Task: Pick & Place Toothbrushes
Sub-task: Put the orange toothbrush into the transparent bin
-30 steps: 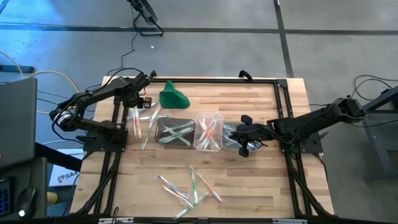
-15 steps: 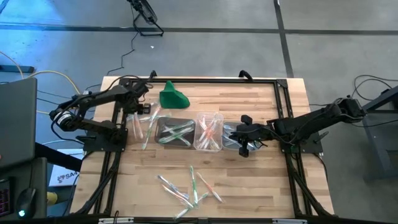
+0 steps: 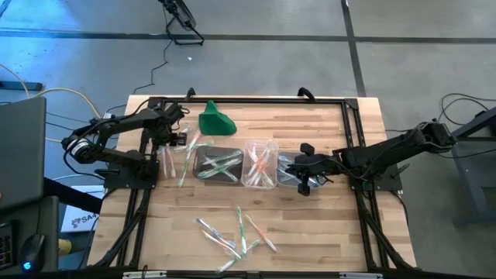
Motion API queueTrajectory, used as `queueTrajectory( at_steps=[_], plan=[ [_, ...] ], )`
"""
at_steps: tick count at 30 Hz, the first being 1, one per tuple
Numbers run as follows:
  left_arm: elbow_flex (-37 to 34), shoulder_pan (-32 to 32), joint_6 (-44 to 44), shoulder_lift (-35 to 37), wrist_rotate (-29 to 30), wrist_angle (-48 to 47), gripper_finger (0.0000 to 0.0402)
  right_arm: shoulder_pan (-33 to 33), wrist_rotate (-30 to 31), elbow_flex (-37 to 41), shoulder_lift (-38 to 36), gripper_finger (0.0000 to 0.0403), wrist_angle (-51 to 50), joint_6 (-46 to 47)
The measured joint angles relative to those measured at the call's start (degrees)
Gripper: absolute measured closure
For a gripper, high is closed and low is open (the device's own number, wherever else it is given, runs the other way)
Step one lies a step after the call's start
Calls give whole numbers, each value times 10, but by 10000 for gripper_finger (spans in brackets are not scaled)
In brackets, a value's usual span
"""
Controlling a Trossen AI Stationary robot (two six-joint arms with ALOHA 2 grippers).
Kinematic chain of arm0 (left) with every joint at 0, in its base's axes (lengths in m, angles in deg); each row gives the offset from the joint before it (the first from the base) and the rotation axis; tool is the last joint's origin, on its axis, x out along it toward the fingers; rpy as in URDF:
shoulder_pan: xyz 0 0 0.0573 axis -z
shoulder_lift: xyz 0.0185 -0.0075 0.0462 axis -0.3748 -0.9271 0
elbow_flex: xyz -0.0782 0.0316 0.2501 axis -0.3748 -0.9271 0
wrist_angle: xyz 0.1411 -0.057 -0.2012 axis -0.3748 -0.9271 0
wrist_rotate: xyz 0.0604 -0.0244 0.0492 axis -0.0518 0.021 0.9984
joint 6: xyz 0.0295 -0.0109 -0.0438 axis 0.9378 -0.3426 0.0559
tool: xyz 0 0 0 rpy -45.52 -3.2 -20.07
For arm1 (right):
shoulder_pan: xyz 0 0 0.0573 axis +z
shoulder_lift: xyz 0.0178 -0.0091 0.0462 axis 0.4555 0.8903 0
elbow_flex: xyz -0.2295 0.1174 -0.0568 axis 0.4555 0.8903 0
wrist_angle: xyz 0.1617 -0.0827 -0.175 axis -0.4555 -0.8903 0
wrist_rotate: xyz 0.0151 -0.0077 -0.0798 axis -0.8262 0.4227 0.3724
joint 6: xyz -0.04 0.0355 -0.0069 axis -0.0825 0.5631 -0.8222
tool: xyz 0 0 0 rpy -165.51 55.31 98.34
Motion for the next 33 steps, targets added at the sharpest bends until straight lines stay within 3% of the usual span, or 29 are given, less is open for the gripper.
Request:
queueTrajectory(
  at_steps=[11, 21, 33],
  plan=[
    [48, 0, 6, 0, -27, -8, 261, 0, 0, 0, 0, 401, 0, 0],
    [51, 0, 13, 0, -19, -38, 327, 0, 0, 0, 0, 401, 0, 0],
    [51, 0, 13, 0, 6, -33, 334, 0, 0, 0, 0, 401, 0, 0]
  ],
)
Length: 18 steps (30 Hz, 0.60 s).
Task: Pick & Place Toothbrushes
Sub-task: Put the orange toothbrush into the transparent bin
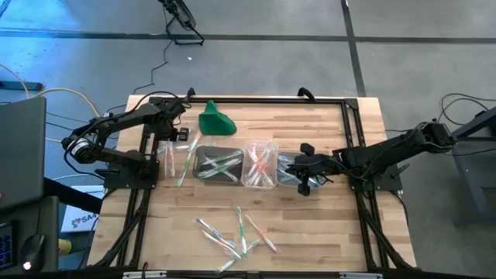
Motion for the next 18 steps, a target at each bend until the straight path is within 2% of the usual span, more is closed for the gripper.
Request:
queueTrajectory(
  at_steps=[18],
  plan=[
    [0, 0, -11, 0, 8, 0, 334, 0, 0, 0, 0, 400, 0, 0]
  ],
)
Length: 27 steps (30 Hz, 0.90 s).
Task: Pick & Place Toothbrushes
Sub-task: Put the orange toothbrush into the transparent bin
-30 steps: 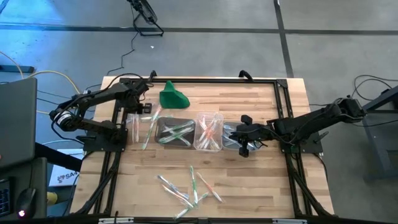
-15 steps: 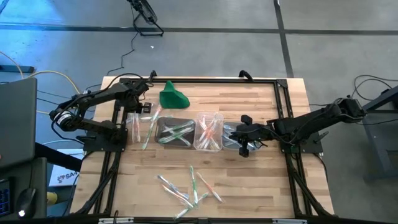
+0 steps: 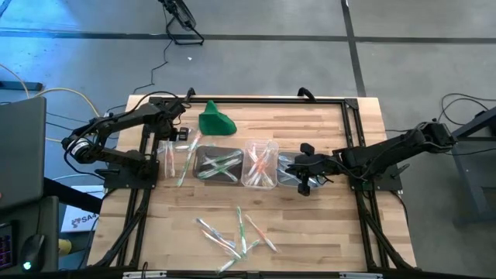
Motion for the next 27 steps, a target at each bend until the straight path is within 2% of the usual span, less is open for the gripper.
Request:
queueTrajectory(
  at_steps=[12, 17, 27],
  plan=[
    [0, 2, -17, 0, -18, -2, 334, 0, 0, 0, 0, 400, 0, 0],
    [0, 13, -17, 0, 8, 3, 334, 0, 0, 0, 0, 400, 0, 0],
    [0, 12, -24, 0, 11, 7, 334, 0, 0, 0, 0, 400, -5, 0]
  ],
)
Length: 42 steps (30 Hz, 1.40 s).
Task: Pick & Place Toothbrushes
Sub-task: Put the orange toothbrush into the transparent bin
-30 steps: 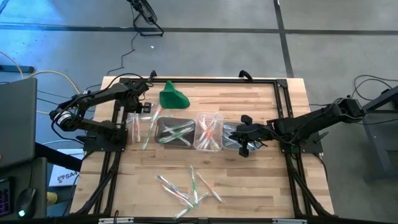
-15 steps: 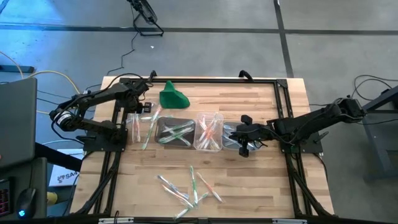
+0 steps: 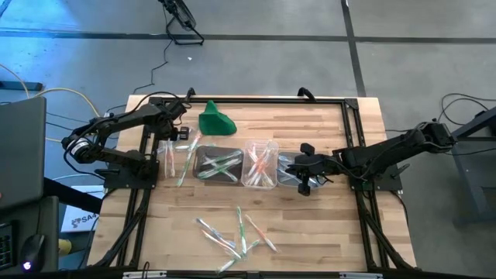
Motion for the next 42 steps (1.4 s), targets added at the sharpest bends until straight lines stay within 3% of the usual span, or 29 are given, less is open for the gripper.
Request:
queueTrajectory(
  at_steps=[10, 19, 29, 38, 42],
  plan=[
    [-1, 0, -7, 0, 2, 2, 334, 0, 0, 0, 0, 400, 0, 0],
    [-65, 14, -9, 0, 11, 44, 334, 0, 0, 0, 0, 400, 0, 0],
    [-60, 14, -4, 0, 3, 60, 334, 0, 2, 0, 0, 401, 0, -13],
    [-58, 14, 7, 1, -11, 64, 387, 0, 1, 0, 0, 401, 0, -13],
    [-52, 14, 10, 0, -15, 61, 391, 0, 1, 0, 0, 401, 0, -13]
  ],
)
